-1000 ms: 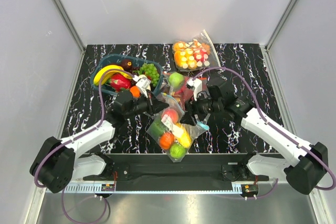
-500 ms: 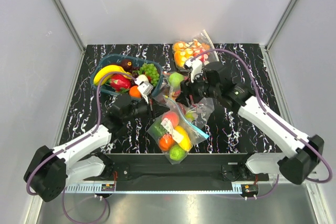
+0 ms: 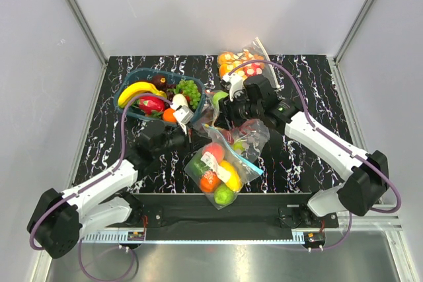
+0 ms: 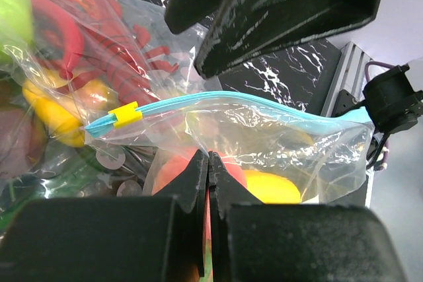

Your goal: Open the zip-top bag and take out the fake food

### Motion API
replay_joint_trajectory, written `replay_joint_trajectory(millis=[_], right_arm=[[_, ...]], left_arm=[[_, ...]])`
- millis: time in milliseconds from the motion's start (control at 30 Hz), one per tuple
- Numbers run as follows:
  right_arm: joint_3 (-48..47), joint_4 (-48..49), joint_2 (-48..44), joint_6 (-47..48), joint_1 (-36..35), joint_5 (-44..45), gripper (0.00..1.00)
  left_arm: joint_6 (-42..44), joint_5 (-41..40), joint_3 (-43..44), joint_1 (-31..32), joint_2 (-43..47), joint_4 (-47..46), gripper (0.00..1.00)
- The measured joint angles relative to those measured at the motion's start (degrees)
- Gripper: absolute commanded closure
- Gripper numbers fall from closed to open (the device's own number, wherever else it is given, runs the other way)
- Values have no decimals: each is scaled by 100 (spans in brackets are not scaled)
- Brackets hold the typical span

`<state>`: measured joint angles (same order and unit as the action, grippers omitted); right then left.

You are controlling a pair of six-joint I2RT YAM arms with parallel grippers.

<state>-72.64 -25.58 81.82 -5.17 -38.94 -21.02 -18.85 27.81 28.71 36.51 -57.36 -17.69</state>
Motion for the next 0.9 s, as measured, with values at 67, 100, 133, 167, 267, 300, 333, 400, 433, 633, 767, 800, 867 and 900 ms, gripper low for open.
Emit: replay_joint_trajectory(millis=[67,100,133,167,267,300,333,400,433,633,767,800,867,900], right_arm=[[0,76,0,-59,0,-11,47],[0,111,0,-83,-9,-4,48],[0,127,0,-101,-13,7,48],[0,136,2,-122,-24,35,48],[0,157,17,-160,-70,68,48],[0,181,37,-173,-83,83,48],[0,201,59,-179,-98,92,47],[0,221,92,-195,-122,105,46],[0,227,103,-197,-136,107,46],[-9,295,227,-201,-208,170,44],[-11,328,358,-197,-227,221,43],[-11,326,389,-195,-236,238,42],[-11,330,435,-190,-251,249,41],[-11,330,452,-190,-258,254,41]], left_arm=[[24,2,0,9,0,15,100],[39,2,0,15,0,17,100],[46,4,0,22,0,15,100],[50,4,0,28,0,15,100],[66,7,0,50,-2,15,100],[70,9,0,57,-7,15,100],[76,9,0,63,-13,15,100],[92,11,0,74,-28,13,100],[92,20,0,81,-42,9,100],[109,33,17,133,-166,11,100],[129,35,35,155,-205,17,100],[136,35,48,166,-210,26,100],[146,35,63,192,-212,31,100],[151,35,74,201,-214,44,100]])
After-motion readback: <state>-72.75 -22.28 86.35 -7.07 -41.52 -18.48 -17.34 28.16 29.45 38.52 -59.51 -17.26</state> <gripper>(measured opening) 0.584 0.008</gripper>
